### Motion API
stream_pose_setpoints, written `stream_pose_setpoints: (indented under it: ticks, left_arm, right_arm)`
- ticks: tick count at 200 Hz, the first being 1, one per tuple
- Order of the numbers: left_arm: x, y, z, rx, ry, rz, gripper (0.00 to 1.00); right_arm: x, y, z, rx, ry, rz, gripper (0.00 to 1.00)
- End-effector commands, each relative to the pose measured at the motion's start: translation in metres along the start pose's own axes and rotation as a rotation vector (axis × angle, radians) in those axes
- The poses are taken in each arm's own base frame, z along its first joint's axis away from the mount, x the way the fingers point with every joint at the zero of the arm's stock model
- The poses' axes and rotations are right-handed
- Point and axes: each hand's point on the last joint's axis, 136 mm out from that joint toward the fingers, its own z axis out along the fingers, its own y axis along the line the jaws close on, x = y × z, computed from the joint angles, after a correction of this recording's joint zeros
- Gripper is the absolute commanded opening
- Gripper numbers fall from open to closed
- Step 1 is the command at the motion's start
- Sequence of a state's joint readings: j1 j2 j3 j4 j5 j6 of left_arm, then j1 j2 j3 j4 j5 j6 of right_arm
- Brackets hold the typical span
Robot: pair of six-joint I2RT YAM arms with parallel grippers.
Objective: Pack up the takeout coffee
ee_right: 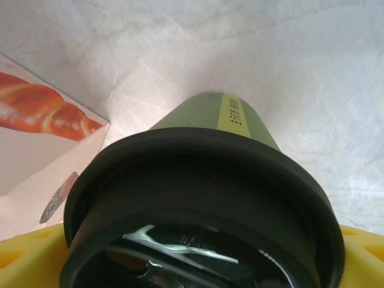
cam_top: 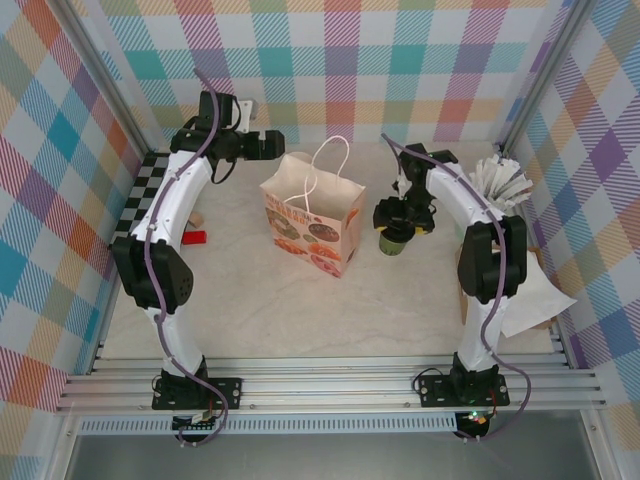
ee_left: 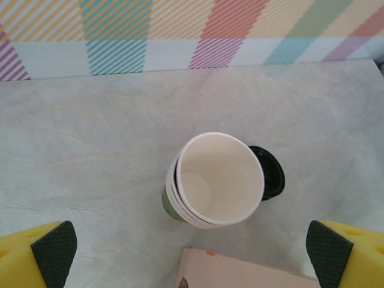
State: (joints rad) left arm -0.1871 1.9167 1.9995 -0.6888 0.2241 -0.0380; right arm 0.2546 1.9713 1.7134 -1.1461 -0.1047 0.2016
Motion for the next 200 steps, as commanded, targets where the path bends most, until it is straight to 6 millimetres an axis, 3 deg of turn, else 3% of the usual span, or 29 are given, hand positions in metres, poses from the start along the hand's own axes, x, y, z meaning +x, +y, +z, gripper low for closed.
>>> stream_pose_setpoints:
  ticks: [1,25,66,200]
  left_arm:
    - [-0.025,0.011,-0.021,-0.062,-0.107,-0.029,1.0]
    - [-0.021,0.011,-0.017,-0.057,-0.091,-0.038,1.0]
    - [-0.019,0.013,-0.017,-0.067,-0.08,-0.038,1.0]
    - [-0.008,0.021,-0.009,-0.105,-0.022,-0.08,1.0]
  right_arm:
    - [0.01,0.001,-0.003,-0.011,0.006,0.034,0.94]
    - [0.008,-0.004,-0.005,0.043,-0.011,0.038,1.0]
    - [0.003,-0.012,-0.011,0.144,-0.028,0.002,1.0]
    - [-0.001,-0.003,-0.013,0.177,-0.013,-0.1,1.0]
